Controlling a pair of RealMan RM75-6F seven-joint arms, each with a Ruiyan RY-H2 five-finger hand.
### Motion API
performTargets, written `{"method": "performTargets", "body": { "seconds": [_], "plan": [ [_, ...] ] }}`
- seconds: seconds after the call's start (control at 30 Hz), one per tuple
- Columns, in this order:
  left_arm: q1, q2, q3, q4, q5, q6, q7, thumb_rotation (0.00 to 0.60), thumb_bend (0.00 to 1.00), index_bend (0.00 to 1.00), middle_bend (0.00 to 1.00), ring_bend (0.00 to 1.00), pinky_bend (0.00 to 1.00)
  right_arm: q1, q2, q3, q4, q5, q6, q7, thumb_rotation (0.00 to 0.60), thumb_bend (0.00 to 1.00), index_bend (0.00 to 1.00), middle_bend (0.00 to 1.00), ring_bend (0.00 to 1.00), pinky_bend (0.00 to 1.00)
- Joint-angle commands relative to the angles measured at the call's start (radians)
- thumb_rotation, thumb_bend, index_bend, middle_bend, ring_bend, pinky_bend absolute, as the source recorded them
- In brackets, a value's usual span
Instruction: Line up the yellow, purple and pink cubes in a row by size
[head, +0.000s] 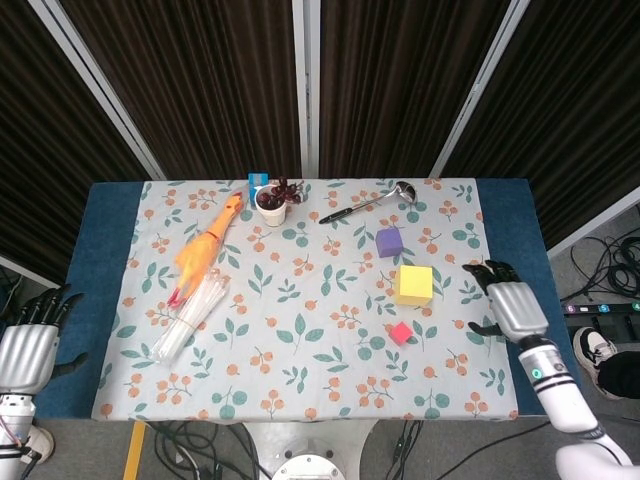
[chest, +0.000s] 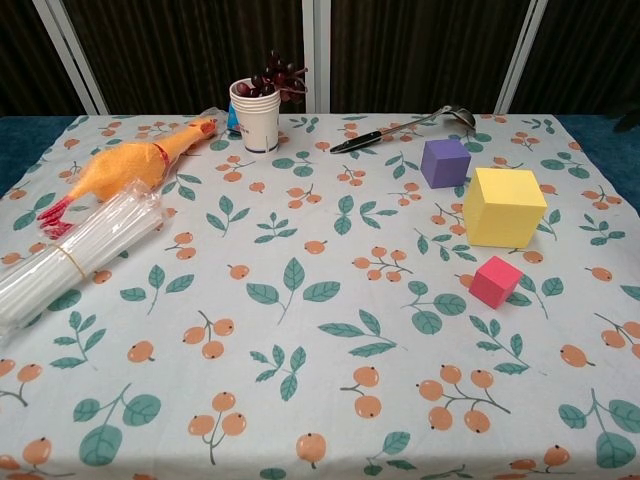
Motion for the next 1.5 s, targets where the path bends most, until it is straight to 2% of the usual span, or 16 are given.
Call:
{"method": "performTargets", "body": {
  "seconds": [0.03, 0.2, 0.43, 0.77, 0.87, 1.07, 1.17, 1.3, 1.5],
  "plan": [
    [0.0, -0.002, 0.0, 0.006, -0.001, -0.002, -0.004, 0.6, 0.0, 0.21, 0.19, 0.12, 0.17, 0.09, -0.086, 0.027, 0.064, 0.116, -0.094, -0.076, 0.6, 0.03, 0.12, 0.14, 0.05, 0.08],
    [-0.003, -0.006, 0.0, 0.019, -0.006, -0.012, -0.014, 0.6, 0.0, 0.21, 0.19, 0.12, 0.17, 0.151, -0.156, 0.035, 0.126, 0.216, -0.141, -0.112, 0.6, 0.03, 0.12, 0.14, 0.05, 0.08],
    [-0.009, -0.013, 0.0, 0.037, -0.009, -0.024, -0.027, 0.6, 0.0, 0.21, 0.19, 0.12, 0.17, 0.202, -0.227, 0.038, 0.201, 0.28, -0.161, -0.122, 0.6, 0.04, 0.14, 0.16, 0.05, 0.08],
    [-0.011, -0.015, 0.002, 0.045, -0.013, -0.034, -0.035, 0.6, 0.0, 0.21, 0.19, 0.12, 0.17, 0.24, -0.288, 0.027, 0.264, 0.326, -0.155, -0.134, 0.6, 0.12, 0.34, 0.26, 0.07, 0.1],
    [-0.01, -0.014, 0.003, 0.046, -0.014, -0.033, -0.036, 0.6, 0.0, 0.21, 0.19, 0.12, 0.17, 0.239, -0.287, 0.029, 0.245, 0.32, -0.129, -0.132, 0.6, 0.14, 0.37, 0.3, 0.1, 0.12],
    [-0.009, -0.012, 0.003, 0.047, -0.012, -0.031, -0.04, 0.6, 0.0, 0.21, 0.19, 0.12, 0.17, 0.235, -0.245, 0.041, 0.13, 0.294, -0.086, -0.119, 0.6, 0.14, 0.37, 0.3, 0.1, 0.12],
    [-0.009, -0.012, 0.004, 0.046, -0.007, -0.028, -0.041, 0.6, 0.0, 0.21, 0.19, 0.12, 0.17, 0.254, -0.236, 0.052, 0.079, 0.315, -0.09, -0.132, 0.6, 0.14, 0.37, 0.31, 0.1, 0.12],
    [-0.009, -0.012, 0.004, 0.05, -0.001, -0.023, -0.046, 0.6, 0.0, 0.21, 0.19, 0.12, 0.17, 0.306, -0.267, 0.068, 0.052, 0.368, -0.09, -0.19, 0.6, 0.14, 0.37, 0.3, 0.1, 0.12],
    [-0.004, -0.009, 0.006, 0.058, -0.003, -0.02, -0.054, 0.6, 0.0, 0.21, 0.19, 0.12, 0.17, 0.396, -0.359, 0.085, 0.074, 0.468, -0.075, -0.284, 0.6, 0.14, 0.37, 0.3, 0.1, 0.12]
  ]
}}
